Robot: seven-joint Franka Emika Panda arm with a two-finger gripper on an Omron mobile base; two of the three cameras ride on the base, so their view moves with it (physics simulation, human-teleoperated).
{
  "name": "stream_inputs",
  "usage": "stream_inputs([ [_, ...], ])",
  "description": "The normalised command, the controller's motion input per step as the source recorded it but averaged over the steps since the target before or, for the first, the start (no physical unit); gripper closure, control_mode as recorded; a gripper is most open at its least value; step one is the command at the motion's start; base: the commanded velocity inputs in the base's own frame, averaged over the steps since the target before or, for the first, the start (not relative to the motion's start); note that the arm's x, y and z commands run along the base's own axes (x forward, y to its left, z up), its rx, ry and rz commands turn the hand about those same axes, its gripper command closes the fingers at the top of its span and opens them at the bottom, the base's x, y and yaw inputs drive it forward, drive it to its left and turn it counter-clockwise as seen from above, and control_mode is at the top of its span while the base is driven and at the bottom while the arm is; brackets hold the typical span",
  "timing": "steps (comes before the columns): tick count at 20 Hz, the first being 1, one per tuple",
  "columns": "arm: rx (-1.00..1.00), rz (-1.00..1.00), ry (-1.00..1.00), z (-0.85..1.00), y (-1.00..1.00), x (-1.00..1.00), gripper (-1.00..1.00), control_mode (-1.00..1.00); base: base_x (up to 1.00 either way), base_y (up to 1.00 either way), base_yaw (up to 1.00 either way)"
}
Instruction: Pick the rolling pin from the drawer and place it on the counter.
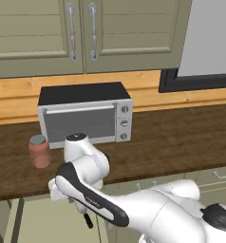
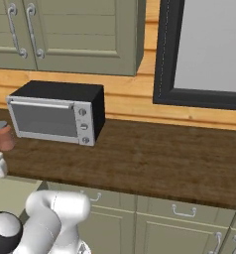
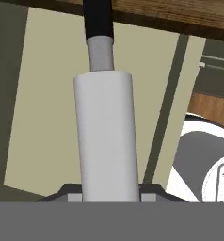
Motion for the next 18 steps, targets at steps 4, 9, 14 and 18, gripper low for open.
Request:
stream_inputs([
  [4,0.02,-0.27,0.00,0.96,-1.00,0.45,1.00,-1.00,0.00,0.00,0.00],
  [9,0.00,-0.27,0.00,0.59,-1.00,0.55,1.00,-1.00,0.00,0.00,0.00],
  [14,0.00,-0.27,0.00,0.30,-1.00,0.61,1.00,-1.00,0.00,0.00,0.00],
  [18,0.00,-0.28,0.00,0.03,-1.00,0.47,1.00,-1.00,0.00,0.00,0.00],
])
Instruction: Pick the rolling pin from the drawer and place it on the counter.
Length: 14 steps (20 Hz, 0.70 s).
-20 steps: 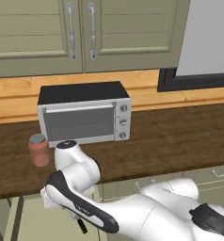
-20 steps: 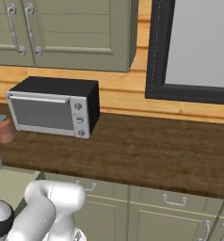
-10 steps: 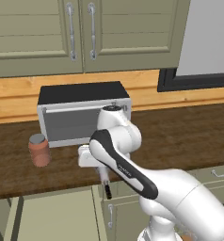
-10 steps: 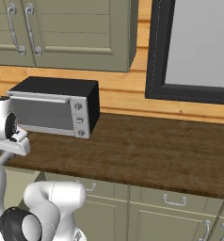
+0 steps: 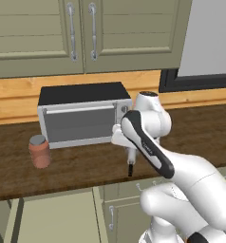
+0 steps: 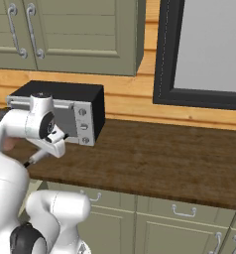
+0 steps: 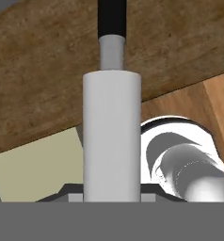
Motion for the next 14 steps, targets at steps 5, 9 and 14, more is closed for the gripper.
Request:
stream_inputs([
  [5,0.00,-0.27,0.00,0.00,-1.00,0.29,1.00,-1.00,0.00,0.00,0.00],
  [9,0.00,-0.22,0.00,-0.01,-1.00,0.42,1.00,-1.00,0.00,0.00,0.00],
  [14,0.00,-0.14,0.00,-0.04,-1.00,0.68,1.00,-1.00,0.00,0.00,0.00],
])
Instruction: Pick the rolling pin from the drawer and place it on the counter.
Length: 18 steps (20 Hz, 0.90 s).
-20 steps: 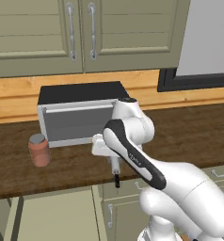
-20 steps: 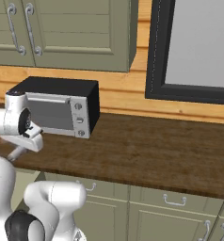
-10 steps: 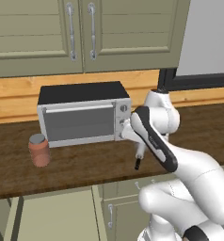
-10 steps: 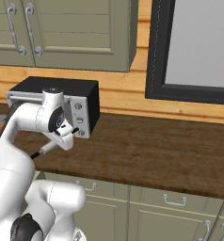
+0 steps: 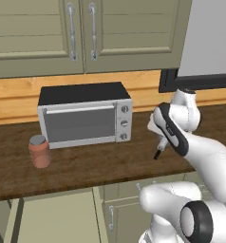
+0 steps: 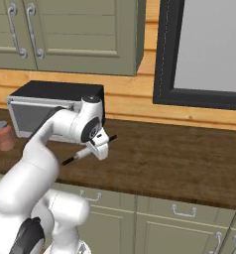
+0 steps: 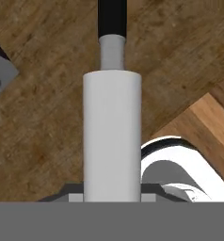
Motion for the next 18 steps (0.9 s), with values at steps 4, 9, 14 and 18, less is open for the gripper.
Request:
stream_inputs([
  [4,0.00,-0.05,0.00,-0.21,-1.00,0.57,1.00,-1.00,0.00,0.00,0.00],
  [9,0.00,0.03,0.00,-0.55,-0.73,0.58,1.00,-1.00,0.00,0.00,0.00],
  [14,0.00,0.04,0.00,-0.59,-0.50,0.57,1.00,-1.00,0.00,0.00,0.00],
  [18,0.00,0.08,0.00,-0.63,-0.06,0.71,1.00,-1.00,0.00,0.00,0.00],
])
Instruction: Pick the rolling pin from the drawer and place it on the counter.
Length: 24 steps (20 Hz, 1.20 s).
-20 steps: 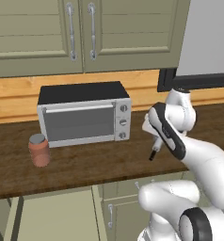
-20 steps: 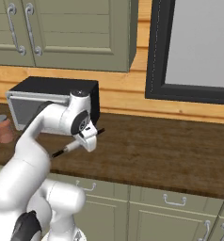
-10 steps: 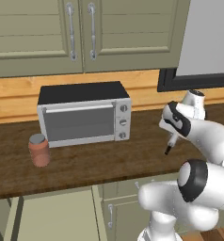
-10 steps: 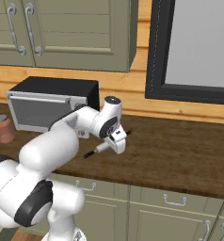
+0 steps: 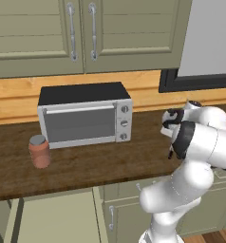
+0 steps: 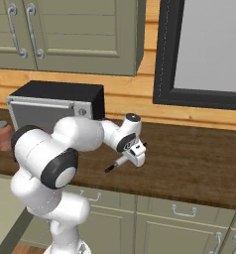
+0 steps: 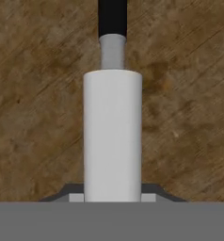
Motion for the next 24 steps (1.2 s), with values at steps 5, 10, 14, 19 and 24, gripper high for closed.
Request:
stream_inputs([
  [5,0.00,0.08,0.00,-0.54,0.00,0.56,1.00,-1.00,0.00,0.00,0.00],
  [10,0.00,0.04,0.00,-0.51,0.00,0.50,1.00,-1.00,0.00,0.00,0.00],
  [14,0.00,0.00,0.00,-0.14,0.00,0.26,-1.00,-1.00,0.00,0.00,0.00],
  [19,0.00,0.00,0.00,0.00,0.00,0.00,-1.00,-1.00,0.00,0.00,0.00],
  [24,-0.01,0.00,-0.08,0.38,0.12,-0.01,-1.00,-1.00,0.00,0.00,0.00],
])
